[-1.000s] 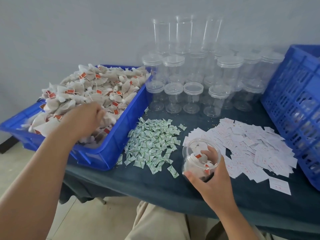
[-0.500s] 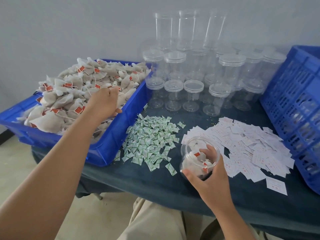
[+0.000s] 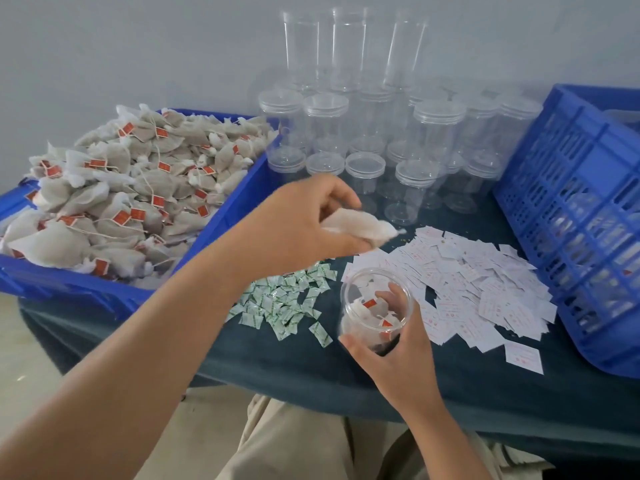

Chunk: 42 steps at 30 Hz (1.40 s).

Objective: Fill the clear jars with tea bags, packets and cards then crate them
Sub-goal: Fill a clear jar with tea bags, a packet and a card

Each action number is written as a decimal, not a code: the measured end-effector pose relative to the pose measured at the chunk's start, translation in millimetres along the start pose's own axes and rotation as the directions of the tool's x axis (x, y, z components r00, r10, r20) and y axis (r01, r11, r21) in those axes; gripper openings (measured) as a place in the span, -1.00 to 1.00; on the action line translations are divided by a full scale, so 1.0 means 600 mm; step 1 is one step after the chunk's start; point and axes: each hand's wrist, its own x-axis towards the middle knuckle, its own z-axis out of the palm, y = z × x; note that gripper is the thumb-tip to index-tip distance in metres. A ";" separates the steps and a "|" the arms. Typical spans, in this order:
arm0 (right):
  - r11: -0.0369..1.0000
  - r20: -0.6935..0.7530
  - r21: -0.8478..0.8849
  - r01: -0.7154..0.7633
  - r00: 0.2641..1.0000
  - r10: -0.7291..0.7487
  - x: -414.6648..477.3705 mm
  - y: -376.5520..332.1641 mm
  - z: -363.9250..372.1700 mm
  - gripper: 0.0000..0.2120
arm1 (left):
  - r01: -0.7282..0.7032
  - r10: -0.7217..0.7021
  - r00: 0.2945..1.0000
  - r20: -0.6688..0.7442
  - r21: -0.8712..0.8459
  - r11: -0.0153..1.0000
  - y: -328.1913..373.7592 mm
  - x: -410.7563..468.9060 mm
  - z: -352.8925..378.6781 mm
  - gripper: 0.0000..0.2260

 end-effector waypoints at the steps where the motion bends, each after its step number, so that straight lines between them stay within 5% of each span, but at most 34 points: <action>1: 1.000 -0.001 -0.002 0.004 1.000 -0.004 0.000 0.001 0.000 -0.17 | -0.022 0.018 0.996 0.086 0.044 0.999 0.014 0.003 0.025 -0.67; 5: 0.999 -0.017 -0.004 0.040 0.999 -0.040 0.002 0.004 0.001 -0.38 | -0.133 -0.017 0.933 0.361 0.388 0.912 0.030 0.007 0.100 -0.85; 9: 0.995 -0.020 -0.005 0.099 0.995 -0.099 0.005 0.001 -0.002 -0.31 | -0.169 0.014 0.968 0.252 0.604 0.779 0.025 -0.004 0.120 -0.80; 16: 0.997 -0.025 0.033 0.075 0.997 -0.075 0.007 0.007 -0.002 -0.25 | -0.281 0.129 0.951 0.282 0.608 0.743 0.028 -0.007 0.131 -0.79; 19: 0.996 -0.033 0.046 0.078 0.996 -0.077 0.010 0.007 -0.002 -0.29 | -0.261 0.068 0.940 0.335 0.572 0.778 0.029 -0.004 0.144 -0.85; 22: 0.993 0.004 -0.003 0.119 0.993 -0.119 0.009 0.008 0.001 -0.25 | -0.348 -0.133 0.833 0.536 0.697 0.627 0.031 0.007 0.148 -0.84; 25: 0.996 0.040 -0.025 0.083 0.996 -0.082 0.000 0.011 0.006 -0.17 | -0.404 -0.197 0.735 0.649 0.652 0.642 0.036 0.023 0.131 -0.86; 27: 0.996 0.049 -0.034 0.081 0.996 -0.079 -0.001 0.011 0.006 -0.16 | -0.346 -0.083 0.814 0.575 0.594 0.726 0.038 0.029 0.098 -0.85; 29: 0.995 0.034 -0.051 0.083 0.996 -0.082 0.001 0.008 0.005 -0.19 | -0.200 0.049 0.946 0.319 0.463 0.864 0.029 0.032 0.050 -0.85; 32: 0.999 0.005 0.013 0.032 0.999 -0.032 0.001 0.007 0.003 -0.23 | 0.012 0.003 0.999 -0.047 0.317 0.948 -0.024 0.035 0.004 -0.96; 34: 0.997 -0.030 0.077 0.008 1.000 -0.005 0.000 0.008 -0.001 -0.25 | 0.150 -0.175 0.985 0.003 0.500 0.853 -0.074 0.037 0.009 -0.98; 37: 0.991 -0.075 0.130 -0.021 0.997 0.031 0.003 0.009 -0.005 -0.23 | 0.179 -0.360 0.920 0.155 0.650 0.739 -0.147 0.022 0.078 -0.71; 42: 0.984 -0.072 0.166 -0.068 0.994 0.081 0.006 0.011 -0.008 -0.20 | 0.192 -0.197 0.979 -0.057 0.592 0.783 -0.220 -0.005 0.163 -0.91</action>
